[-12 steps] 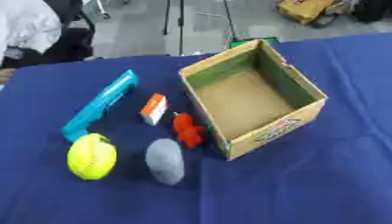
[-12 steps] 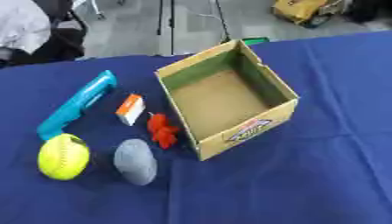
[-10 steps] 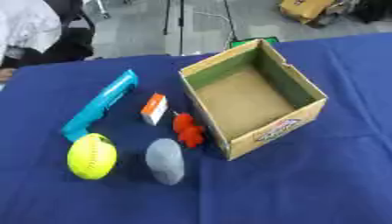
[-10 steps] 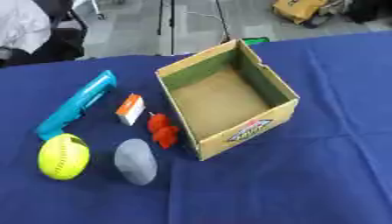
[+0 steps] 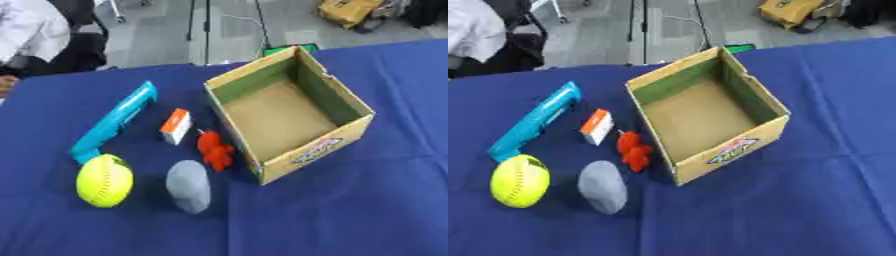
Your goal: Pick up objects on the table and place them in the box.
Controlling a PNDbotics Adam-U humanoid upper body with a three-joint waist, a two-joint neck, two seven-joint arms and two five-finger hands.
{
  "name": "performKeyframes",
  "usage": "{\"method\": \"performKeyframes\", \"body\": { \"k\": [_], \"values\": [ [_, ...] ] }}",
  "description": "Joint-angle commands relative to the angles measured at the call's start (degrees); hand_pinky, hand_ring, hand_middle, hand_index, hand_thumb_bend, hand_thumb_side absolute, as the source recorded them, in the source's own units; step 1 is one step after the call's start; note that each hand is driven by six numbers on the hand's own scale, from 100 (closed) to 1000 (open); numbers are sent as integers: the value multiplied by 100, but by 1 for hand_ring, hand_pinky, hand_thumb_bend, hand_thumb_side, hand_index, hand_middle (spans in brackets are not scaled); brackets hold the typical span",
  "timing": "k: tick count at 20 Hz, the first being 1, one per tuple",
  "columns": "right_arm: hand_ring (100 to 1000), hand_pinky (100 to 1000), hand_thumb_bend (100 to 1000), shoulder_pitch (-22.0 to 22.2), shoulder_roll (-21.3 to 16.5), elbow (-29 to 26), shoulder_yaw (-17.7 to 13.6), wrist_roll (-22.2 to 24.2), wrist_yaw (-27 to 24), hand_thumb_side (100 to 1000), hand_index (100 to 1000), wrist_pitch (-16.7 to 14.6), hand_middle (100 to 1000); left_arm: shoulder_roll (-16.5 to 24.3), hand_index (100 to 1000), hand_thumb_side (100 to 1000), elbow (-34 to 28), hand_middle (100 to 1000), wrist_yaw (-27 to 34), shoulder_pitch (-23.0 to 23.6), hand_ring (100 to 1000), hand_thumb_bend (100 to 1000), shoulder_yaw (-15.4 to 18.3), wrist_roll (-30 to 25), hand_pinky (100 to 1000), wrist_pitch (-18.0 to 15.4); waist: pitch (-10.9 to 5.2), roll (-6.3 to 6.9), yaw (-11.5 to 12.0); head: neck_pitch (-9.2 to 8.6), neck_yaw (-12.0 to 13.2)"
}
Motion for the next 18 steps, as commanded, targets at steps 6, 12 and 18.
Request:
{"method": "performKeyframes", "body": {
  "k": [6, 12, 18],
  "values": [
    [847, 898, 100, 75, -122, -98, 134, -34, 2, 722, 809, 122, 727, 697, 1000, 660, -83, 1000, -247, -109, 1000, 100, -120, -1450, 1000, -75, -40, 11, 20, -128, 89],
    [841, 894, 100, 88, -110, -98, 157, -34, 57, 662, 781, 256, 713, 1407, 1000, 621, -83, 1000, -138, -224, 1000, 199, -439, -2076, 1000, 77, -47, 71, 42, -200, 68],
    [836, 892, 100, 103, -107, -98, 169, -34, 72, 619, 751, 343, 701, 1912, 1000, 631, 32, 1000, -372, -372, 1000, 241, -751, -3066, 1000, -108, -71, 122, 38, -248, 89]
  ]
}}
